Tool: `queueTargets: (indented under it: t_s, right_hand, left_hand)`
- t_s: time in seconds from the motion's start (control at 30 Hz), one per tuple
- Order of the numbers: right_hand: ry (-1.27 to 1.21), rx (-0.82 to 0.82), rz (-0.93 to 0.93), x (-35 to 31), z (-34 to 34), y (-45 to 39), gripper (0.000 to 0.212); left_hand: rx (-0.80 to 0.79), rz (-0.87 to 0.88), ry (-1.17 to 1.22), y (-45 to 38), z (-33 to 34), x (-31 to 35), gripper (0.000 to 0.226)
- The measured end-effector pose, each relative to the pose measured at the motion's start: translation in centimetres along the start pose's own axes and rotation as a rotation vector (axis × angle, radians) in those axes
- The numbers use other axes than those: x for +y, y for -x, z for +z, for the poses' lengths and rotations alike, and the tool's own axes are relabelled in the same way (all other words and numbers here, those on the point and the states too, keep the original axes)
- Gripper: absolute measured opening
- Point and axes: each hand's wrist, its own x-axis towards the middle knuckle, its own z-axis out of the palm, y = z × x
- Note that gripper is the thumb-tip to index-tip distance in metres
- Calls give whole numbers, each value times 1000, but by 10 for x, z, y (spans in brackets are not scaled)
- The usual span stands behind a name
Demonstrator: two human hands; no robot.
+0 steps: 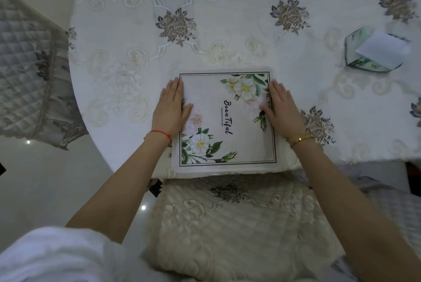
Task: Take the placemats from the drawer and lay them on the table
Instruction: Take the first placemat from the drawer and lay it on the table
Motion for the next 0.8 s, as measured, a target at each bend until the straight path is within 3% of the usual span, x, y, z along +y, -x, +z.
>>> queueTargets:
  t_s: [0.17, 0.4, 0.6, 0.8]
  right_hand:
    - [4, -13, -32, -16, 13, 51, 65]
    - [36, -125, -145, -56, 42, 100, 79]
    - [81, -103, -73, -43, 37, 127, 86]
    - [10, -76, 16, -24, 19, 148, 71]
  left_hand:
    - [-57, 76, -13, 48, 7, 14, 66]
    - [-122, 139, -7, 106, 26, 60, 72]
    - [-115, 108, -22, 125, 26, 55, 75]
    - [-85, 51, 6, 146, 9, 36, 69]
